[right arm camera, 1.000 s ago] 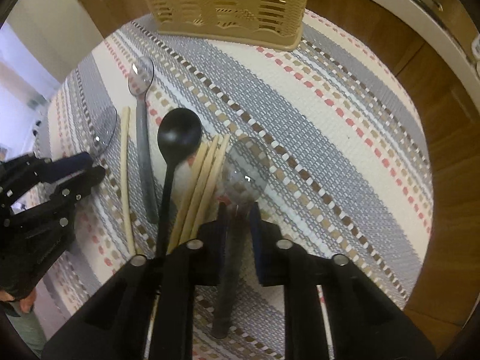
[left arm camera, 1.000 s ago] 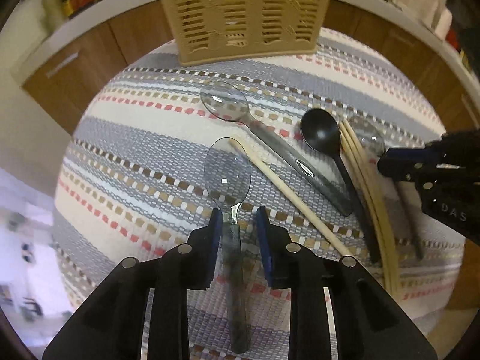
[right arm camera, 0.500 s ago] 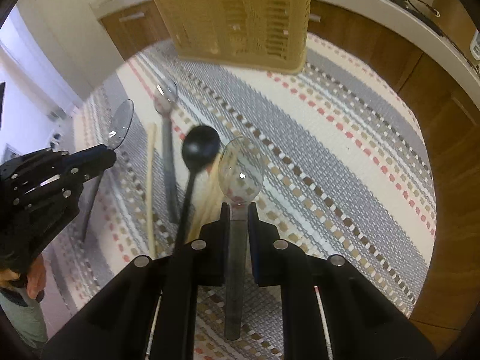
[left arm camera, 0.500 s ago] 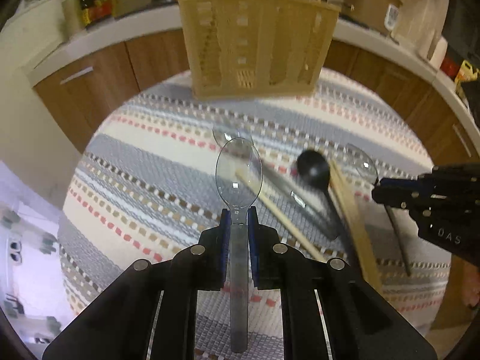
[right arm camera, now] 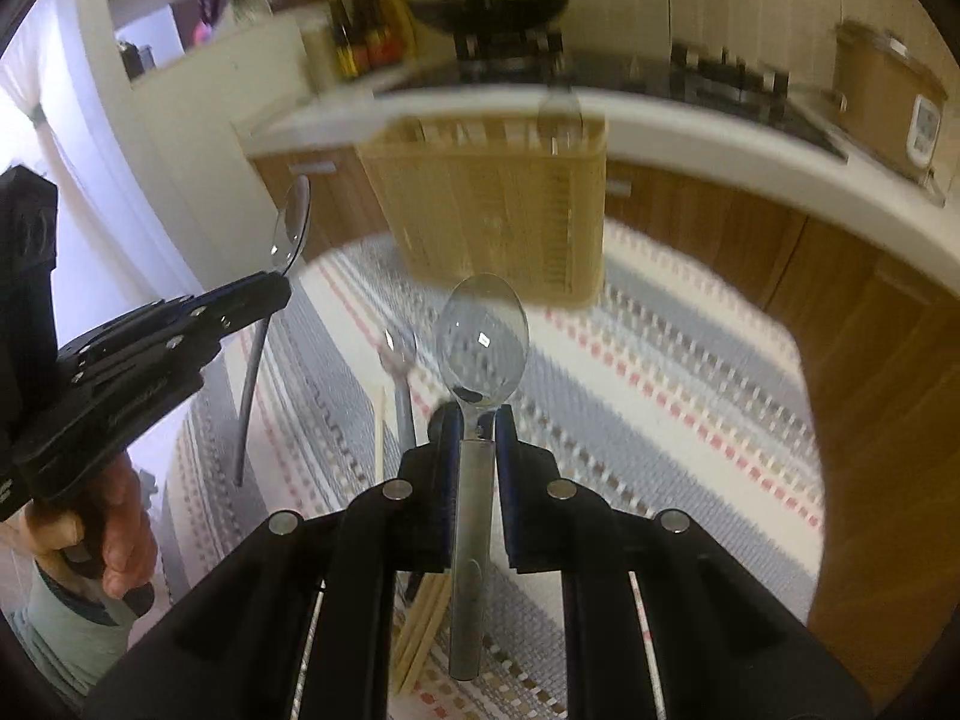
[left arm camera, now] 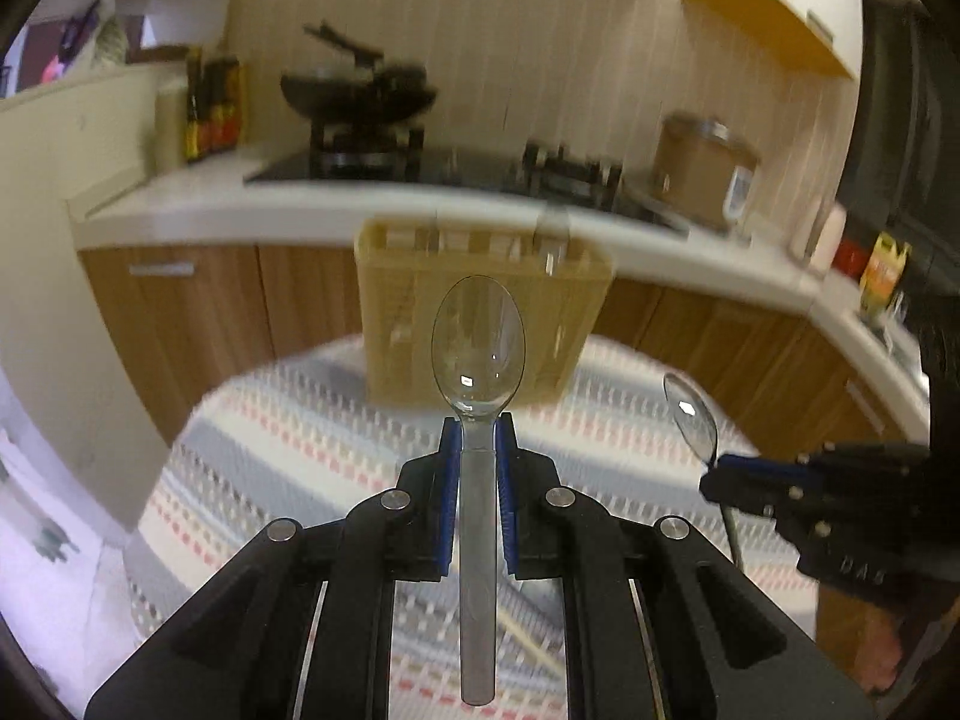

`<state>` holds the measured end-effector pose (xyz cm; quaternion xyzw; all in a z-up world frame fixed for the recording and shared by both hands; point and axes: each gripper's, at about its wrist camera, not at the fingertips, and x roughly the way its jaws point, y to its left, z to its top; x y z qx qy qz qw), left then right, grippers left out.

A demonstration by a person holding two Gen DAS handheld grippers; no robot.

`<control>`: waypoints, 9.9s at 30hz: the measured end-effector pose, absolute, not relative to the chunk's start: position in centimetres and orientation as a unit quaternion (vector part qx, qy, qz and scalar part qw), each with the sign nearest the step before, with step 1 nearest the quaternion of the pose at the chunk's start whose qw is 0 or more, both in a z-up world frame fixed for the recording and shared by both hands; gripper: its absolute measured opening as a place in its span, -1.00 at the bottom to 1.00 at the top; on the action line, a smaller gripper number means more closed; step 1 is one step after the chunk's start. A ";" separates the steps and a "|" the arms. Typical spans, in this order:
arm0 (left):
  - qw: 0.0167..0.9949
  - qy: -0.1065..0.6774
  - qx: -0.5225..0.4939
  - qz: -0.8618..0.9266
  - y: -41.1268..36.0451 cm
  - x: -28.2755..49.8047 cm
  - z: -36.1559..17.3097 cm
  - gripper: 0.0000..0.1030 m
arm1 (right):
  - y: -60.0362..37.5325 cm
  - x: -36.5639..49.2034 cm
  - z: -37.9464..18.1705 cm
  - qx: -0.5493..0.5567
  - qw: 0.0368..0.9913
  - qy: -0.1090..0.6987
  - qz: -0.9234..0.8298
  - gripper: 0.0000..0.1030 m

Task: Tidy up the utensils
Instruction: 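Lift both clear spoons over the beige basket and open both tools to release them, then reach the left tool to a clear spoon while the right tool approaches the chopsticks, then grasp the clear spoon with the left tool while the right tool grasps one wooden chopstick, then carry the clear spoon and chopstick over the beige basket and open both tools, then grasp a wooden chopstick with the left tool while the right tool grasps another chopstick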

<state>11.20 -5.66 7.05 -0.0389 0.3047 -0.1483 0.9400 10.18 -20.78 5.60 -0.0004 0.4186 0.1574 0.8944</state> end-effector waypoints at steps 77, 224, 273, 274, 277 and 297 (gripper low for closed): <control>0.843 0.490 -0.134 -0.176 -2.0 19.0 1.3 -0.29 | -21.3 16.9 1.7 0.058 0.848 0.495 0.181 -0.30; 0.892 0.409 -0.086 -0.176 -1.2 13.6 3.1 -0.81 | -18.6 13.3 -1.0 0.012 0.838 0.522 0.158 -0.93; 0.984 0.095 -0.107 -0.107 -9.1 25.8 10.4 -0.43 | -21.7 25.8 10.4 0.061 0.986 0.107 0.111 -0.81; 0.984 0.095 -0.108 -0.108 -8.9 25.5 10.5 -0.39 | -21.9 25.6 10.5 0.065 0.986 0.108 0.111 -0.79; 0.983 0.098 -0.109 -0.114 -8.1 24.3 11.2 -0.38 | -22.3 24.2 10.9 0.064 0.986 0.115 0.104 -0.23; 0.910 0.376 -0.068 -0.158 -2.9 15.7 8.0 -0.29 | -20.8 15.0 5.3 0.050 0.889 0.429 0.152 -0.09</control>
